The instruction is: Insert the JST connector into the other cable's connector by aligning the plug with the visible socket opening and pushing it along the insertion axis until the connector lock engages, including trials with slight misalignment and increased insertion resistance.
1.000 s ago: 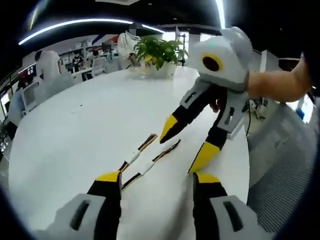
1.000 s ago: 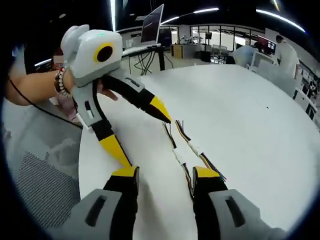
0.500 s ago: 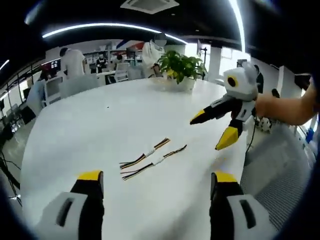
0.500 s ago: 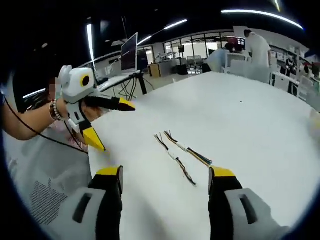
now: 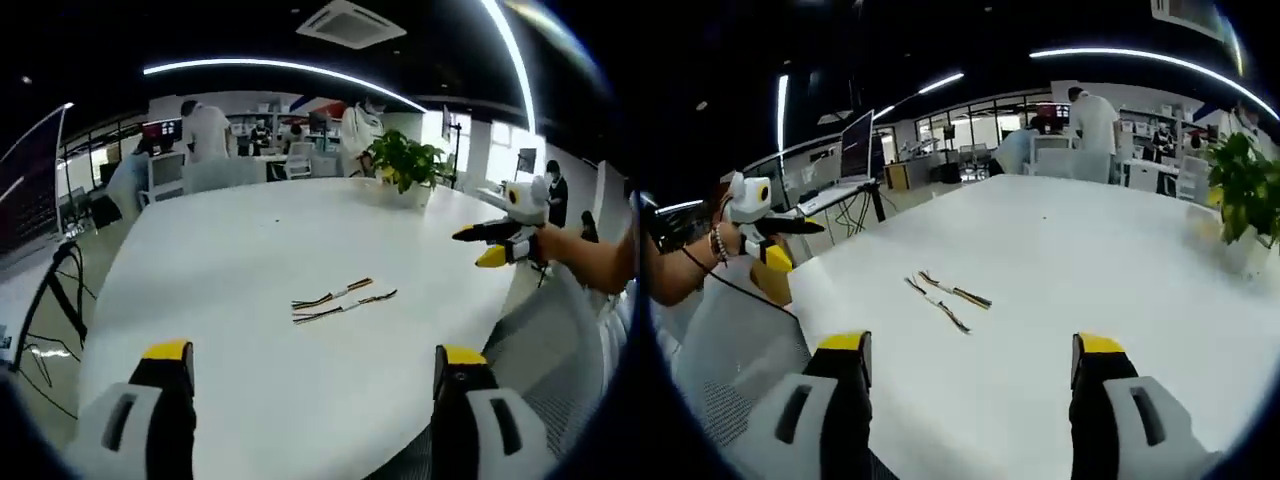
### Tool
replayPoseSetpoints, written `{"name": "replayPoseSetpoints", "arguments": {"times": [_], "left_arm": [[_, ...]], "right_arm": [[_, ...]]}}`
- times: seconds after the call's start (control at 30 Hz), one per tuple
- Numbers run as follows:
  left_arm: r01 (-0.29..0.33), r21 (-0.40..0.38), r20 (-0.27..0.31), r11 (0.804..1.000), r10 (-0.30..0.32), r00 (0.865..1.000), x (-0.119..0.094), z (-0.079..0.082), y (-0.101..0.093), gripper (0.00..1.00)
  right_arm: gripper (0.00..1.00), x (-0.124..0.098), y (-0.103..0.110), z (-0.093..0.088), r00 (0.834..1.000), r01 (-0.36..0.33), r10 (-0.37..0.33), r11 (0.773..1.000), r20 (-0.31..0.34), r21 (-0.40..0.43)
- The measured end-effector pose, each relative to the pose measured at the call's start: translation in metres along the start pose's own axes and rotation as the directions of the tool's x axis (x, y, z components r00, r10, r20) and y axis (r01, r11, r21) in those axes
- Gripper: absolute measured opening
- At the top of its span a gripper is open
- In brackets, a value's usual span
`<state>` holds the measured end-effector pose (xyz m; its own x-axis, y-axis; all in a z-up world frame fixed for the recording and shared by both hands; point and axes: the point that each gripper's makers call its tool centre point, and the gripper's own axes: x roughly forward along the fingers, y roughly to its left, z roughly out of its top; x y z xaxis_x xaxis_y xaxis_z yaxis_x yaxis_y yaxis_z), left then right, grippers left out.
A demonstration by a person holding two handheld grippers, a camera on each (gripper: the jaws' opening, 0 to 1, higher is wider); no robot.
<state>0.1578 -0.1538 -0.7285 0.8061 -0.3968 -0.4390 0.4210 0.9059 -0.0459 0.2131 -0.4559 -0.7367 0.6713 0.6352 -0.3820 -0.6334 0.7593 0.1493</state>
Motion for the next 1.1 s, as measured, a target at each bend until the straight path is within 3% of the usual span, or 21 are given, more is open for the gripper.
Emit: {"name": "replayPoseSetpoints", "arguments": {"times": [0.07, 0.17, 0.27, 0.3, 0.37, 0.53, 0.57, 0.6, 0.63, 0.67, 0.77, 0.83, 0.9, 0.97, 1.03, 1.07, 1.1], "left_arm": [[-0.047, -0.013, 0.034, 0.999, 0.048, 0.998, -0.011, -0.001, 0.003, 0.98], [-0.124, -0.062, 0.122, 0.990, 0.131, 0.984, -0.023, 0.004, 0.009, 0.99], [-0.188, -0.175, 0.184, 0.966, 0.220, 0.958, -0.036, 0.004, 0.013, 0.99], [-0.218, -0.238, 0.195, 0.946, 0.267, 0.944, -0.042, 0.002, 0.014, 0.99], [-0.290, -0.228, 0.227, 0.930, 0.340, 0.913, -0.050, 0.001, 0.017, 0.99], [-0.328, -0.185, 0.207, 0.926, 0.363, 0.909, -0.051, -0.010, -0.009, 0.95], [-0.329, -0.187, 0.233, 0.926, 0.367, 0.901, -0.051, -0.003, -0.011, 0.94], [-0.332, -0.164, 0.231, 0.929, 0.363, 0.903, -0.049, -0.002, -0.013, 0.94], [-0.385, -0.098, 0.198, 0.918, 0.397, 0.896, -0.050, -0.005, -0.009, 0.95], [-0.400, -0.093, 0.191, 0.912, 0.410, 0.892, -0.049, -0.006, -0.008, 0.95], [-0.481, -0.077, 0.181, 0.873, 0.487, 0.855, -0.051, -0.008, 0.001, 0.99], [-0.528, -0.068, 0.159, 0.847, 0.531, 0.832, -0.053, -0.012, 0.009, 0.99], [-0.578, -0.014, 0.142, 0.816, 0.574, 0.806, -0.056, -0.017, 0.017, 0.98], [-0.567, -0.051, 0.146, 0.822, 0.568, 0.810, -0.055, -0.016, 0.021, 0.98], [-0.556, -0.023, 0.140, 0.831, 0.554, 0.821, -0.053, -0.018, 0.020, 0.99], [-0.552, -0.012, 0.115, 0.834, 0.549, 0.828, -0.052, -0.022, 0.022, 0.99], [-0.561, -0.006, 0.095, 0.828, 0.559, 0.824, -0.052, -0.024, 0.024, 0.99]], "right_arm": [[0.71, -0.011, 0.000, -0.001, 1.000, 0.019, -0.020, 0.999, 0.021, 0.034], [0.72, -0.023, 0.001, -0.004, 0.998, 0.051, -0.053, 0.997, 0.039, 0.054], [0.71, -0.033, 0.004, -0.009, 0.995, 0.083, -0.087, 0.993, 0.045, 0.081], [0.71, -0.039, 0.006, -0.010, 0.992, 0.103, -0.110, 0.989, 0.058, 0.102], [0.71, -0.044, 0.010, -0.012, 0.990, 0.122, -0.129, 0.986, 0.056, 0.113], [0.70, -0.050, 0.032, -0.025, 0.987, 0.160, -0.163, 0.979, 0.013, 0.129], [0.70, -0.051, 0.038, -0.027, 0.986, 0.163, -0.165, 0.979, 0.007, 0.120], [0.70, -0.051, 0.041, -0.028, 0.985, 0.174, -0.174, 0.981, -0.006, 0.087], [0.69, -0.052, 0.041, -0.030, 0.979, 0.202, -0.202, 0.979, -0.023, 0.019], [0.68, -0.053, 0.042, -0.030, 0.974, 0.227, -0.227, 0.974, -0.023, -0.013], [0.69, -0.049, 0.050, -0.033, 0.965, 0.260, -0.260, 0.965, -0.012, -0.028], [0.73, -0.042, 0.056, -0.042, 0.963, 0.263, -0.265, 0.963, -0.043, -0.051], [0.70, -0.041, 0.054, -0.049, 0.953, 0.278, -0.288, 0.954, -0.088, -0.115], [0.66, -0.041, 0.054, -0.047, 0.956, 0.278, -0.283, 0.957, -0.071, -0.078], [0.64, -0.040, 0.057, -0.048, 0.960, 0.264, -0.270, 0.961, -0.076, -0.085], [0.63, -0.040, 0.057, -0.049, 0.960, 0.262, -0.269, 0.961, -0.082, -0.085], [0.63, -0.040, 0.057, -0.050, 0.958, 0.266, -0.272, 0.961, -0.091, -0.082]]}}
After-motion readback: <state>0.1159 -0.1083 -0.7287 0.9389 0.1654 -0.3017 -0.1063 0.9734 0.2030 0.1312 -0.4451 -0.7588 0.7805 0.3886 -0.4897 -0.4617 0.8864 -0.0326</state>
